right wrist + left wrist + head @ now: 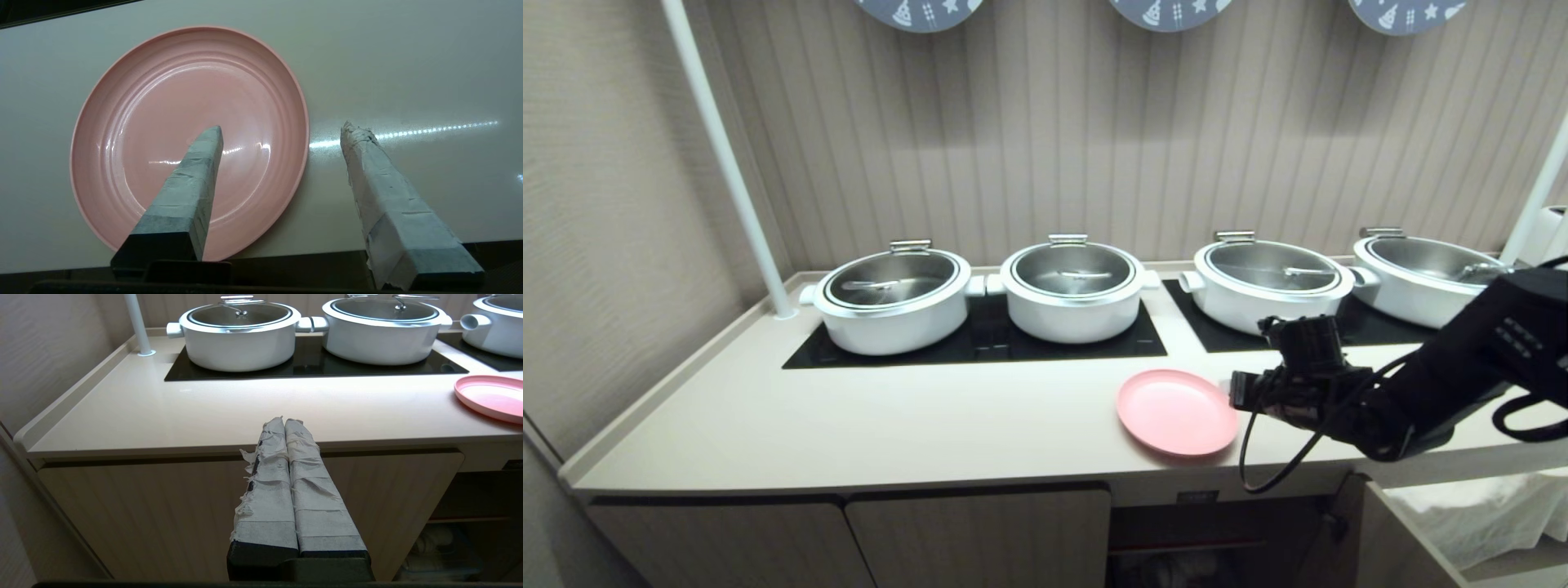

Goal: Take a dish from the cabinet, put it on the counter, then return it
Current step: Pick up the plate from the table

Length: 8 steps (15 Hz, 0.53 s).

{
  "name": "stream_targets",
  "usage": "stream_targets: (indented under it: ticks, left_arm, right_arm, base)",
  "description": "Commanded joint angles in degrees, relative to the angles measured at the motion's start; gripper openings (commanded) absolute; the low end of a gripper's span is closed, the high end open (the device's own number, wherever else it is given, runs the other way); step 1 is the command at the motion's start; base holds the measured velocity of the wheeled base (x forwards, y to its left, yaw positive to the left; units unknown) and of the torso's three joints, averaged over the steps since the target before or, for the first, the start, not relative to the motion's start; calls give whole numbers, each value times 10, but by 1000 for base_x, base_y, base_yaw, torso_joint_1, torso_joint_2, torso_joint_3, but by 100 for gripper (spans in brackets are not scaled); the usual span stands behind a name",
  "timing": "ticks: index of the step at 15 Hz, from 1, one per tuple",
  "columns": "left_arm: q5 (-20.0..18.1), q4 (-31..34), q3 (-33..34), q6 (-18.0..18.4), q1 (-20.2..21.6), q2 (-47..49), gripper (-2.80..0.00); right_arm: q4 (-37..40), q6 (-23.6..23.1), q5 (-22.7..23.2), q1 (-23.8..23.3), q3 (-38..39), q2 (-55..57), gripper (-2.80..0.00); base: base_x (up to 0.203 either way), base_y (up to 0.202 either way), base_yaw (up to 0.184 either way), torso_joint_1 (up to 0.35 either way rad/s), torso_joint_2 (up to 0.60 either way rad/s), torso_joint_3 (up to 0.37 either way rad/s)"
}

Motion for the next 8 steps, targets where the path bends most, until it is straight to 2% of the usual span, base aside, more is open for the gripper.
stream_targets:
  ticks: [1,6,8]
  left_arm:
    - [0,0,0,0,0,0,-280]
    - [0,0,0,0,1,0,-280]
    - [0,0,0,0,0,0,-280]
  right_arm:
    - [-3,1,1,4,21,-32,-280]
    - [-4,-2,-3,40,93,-125,-280]
    - [-4,-2,-19,56,136,-174,-280]
  base:
    - [0,0,0,0,0,0]
    - [0,0,0,0,0,0]
    - [0,0,0,0,0,0]
